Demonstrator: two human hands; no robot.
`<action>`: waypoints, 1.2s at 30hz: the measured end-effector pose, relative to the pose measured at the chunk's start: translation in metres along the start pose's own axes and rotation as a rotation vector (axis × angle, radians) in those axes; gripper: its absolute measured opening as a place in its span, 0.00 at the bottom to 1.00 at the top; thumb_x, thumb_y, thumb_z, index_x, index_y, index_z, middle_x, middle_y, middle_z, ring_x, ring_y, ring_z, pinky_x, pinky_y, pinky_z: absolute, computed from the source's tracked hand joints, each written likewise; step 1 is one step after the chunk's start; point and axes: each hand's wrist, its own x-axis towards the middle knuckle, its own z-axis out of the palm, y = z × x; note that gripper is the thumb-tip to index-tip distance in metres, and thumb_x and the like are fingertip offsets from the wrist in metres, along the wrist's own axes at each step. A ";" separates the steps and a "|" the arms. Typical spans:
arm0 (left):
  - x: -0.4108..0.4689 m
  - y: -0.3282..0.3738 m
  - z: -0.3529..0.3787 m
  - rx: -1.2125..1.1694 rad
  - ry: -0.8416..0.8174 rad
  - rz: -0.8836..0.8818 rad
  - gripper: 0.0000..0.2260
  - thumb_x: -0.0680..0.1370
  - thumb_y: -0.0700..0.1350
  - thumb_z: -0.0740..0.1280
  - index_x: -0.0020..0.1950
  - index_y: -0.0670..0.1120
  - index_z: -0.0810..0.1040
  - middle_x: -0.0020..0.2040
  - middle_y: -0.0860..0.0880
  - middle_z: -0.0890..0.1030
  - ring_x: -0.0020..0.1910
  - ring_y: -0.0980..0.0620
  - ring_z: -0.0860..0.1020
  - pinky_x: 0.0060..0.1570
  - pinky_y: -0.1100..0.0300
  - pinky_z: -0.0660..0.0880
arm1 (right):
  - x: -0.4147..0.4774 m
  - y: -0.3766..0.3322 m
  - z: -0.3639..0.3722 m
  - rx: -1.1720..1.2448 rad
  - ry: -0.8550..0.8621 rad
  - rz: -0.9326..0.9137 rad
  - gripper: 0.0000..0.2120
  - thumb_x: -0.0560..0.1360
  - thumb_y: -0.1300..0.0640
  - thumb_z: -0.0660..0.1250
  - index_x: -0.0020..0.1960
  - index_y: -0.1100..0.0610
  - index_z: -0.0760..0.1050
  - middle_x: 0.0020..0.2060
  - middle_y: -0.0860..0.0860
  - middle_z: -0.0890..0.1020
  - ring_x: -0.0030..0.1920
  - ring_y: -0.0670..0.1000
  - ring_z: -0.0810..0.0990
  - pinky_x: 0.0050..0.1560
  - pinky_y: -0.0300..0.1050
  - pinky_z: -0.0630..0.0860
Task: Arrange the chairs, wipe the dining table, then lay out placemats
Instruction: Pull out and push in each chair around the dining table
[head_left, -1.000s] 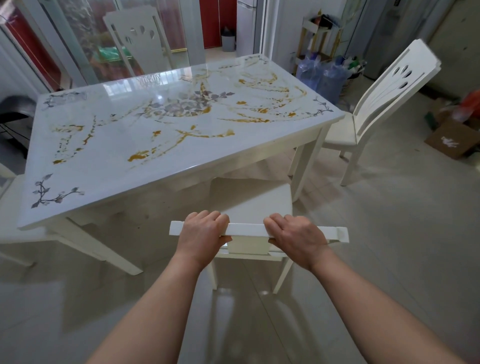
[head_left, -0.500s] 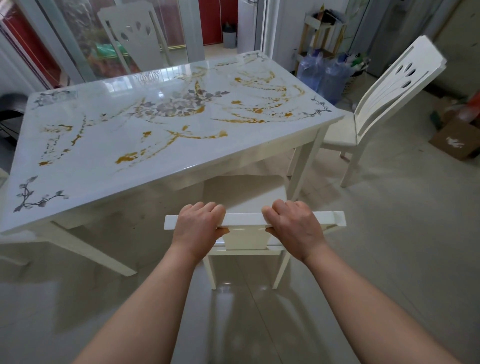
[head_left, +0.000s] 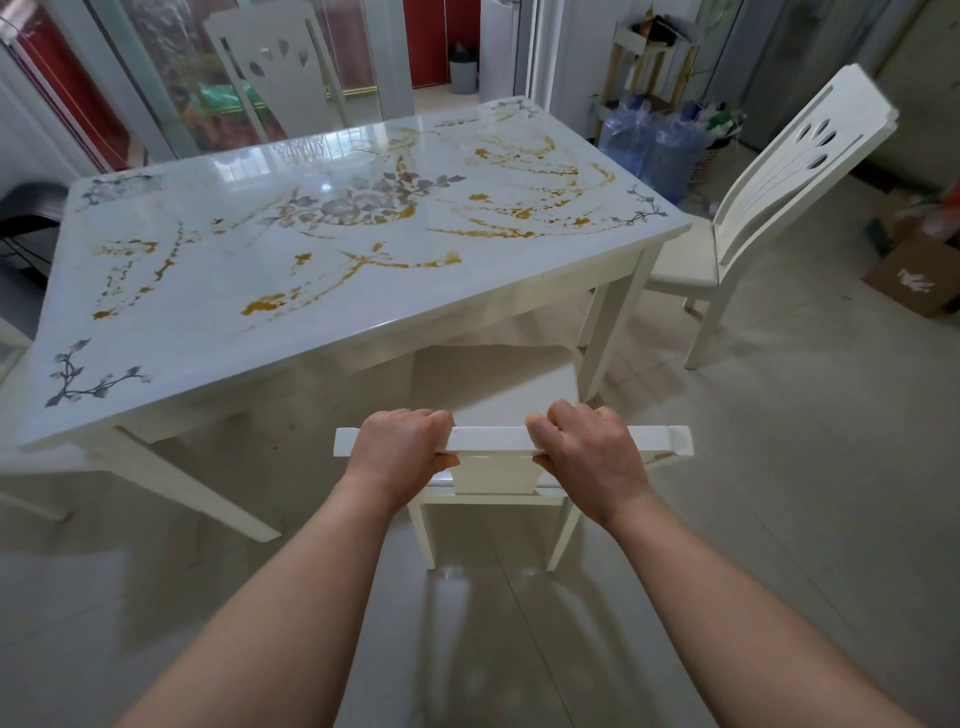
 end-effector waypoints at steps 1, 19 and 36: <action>-0.003 -0.002 0.000 0.002 -0.011 -0.014 0.13 0.75 0.57 0.67 0.52 0.50 0.75 0.47 0.52 0.81 0.48 0.47 0.78 0.38 0.58 0.60 | 0.000 -0.004 0.000 0.001 0.011 0.000 0.20 0.61 0.57 0.76 0.46 0.55 0.68 0.34 0.52 0.72 0.30 0.54 0.69 0.31 0.46 0.61; -0.038 -0.018 0.002 0.042 0.128 -0.146 0.20 0.53 0.54 0.83 0.31 0.48 0.74 0.25 0.53 0.75 0.21 0.49 0.73 0.25 0.65 0.56 | 0.032 -0.016 0.004 0.055 -0.018 -0.164 0.14 0.64 0.55 0.74 0.47 0.53 0.75 0.37 0.50 0.75 0.33 0.54 0.72 0.34 0.47 0.65; 0.018 -0.041 0.000 0.103 0.093 -0.069 0.16 0.68 0.58 0.74 0.39 0.48 0.75 0.34 0.51 0.79 0.32 0.46 0.79 0.28 0.60 0.60 | 0.069 0.012 0.029 0.112 -0.017 -0.162 0.22 0.62 0.51 0.77 0.49 0.53 0.69 0.37 0.50 0.75 0.34 0.54 0.73 0.34 0.46 0.65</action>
